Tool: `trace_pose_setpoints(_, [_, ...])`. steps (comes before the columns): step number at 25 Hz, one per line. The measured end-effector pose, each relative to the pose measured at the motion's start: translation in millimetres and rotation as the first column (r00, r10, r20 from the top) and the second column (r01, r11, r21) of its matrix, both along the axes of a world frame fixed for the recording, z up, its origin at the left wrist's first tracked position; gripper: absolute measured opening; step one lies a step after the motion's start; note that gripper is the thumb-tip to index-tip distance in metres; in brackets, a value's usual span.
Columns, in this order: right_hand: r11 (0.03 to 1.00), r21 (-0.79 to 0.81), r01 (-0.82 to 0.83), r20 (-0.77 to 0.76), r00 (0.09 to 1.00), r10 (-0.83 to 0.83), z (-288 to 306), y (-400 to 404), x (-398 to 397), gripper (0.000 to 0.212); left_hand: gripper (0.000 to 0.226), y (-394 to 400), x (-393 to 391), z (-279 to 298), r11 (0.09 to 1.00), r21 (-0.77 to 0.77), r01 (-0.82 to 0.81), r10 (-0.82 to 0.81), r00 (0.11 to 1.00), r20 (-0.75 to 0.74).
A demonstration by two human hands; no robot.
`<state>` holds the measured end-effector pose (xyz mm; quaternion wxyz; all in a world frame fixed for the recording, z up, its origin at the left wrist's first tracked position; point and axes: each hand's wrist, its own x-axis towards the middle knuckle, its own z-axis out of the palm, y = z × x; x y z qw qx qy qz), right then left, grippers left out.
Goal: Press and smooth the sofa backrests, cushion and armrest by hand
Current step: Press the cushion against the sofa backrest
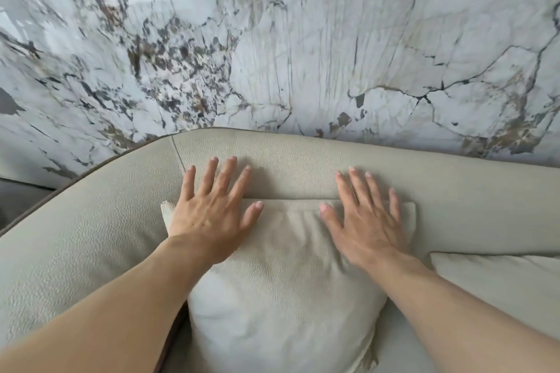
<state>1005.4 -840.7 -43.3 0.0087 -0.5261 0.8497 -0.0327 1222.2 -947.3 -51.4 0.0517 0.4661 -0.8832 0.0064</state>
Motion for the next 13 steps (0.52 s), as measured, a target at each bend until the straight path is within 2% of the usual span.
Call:
trace_pose_setpoints(3, [0.986,-0.145,0.084,-0.010,0.996,-0.087,-39,-23,-2,0.071,0.072,-17,-15,-27,0.999,-0.047,0.011,-0.015,0.996,-0.084])
trace_pose_setpoints(6, [0.956,-0.278,0.093,-0.071,0.991,-0.117,-70,-34,0,0.072,0.071,-25,-26,-55,0.989,-0.146,-0.005,-0.020,0.985,-0.169])
trace_pose_setpoints(13, [0.924,-0.372,0.087,-0.114,0.984,-0.138,-81,-39,-3,0.073,0.073,-31,-31,-64,0.980,-0.197,-0.019,-0.022,0.978,-0.206])
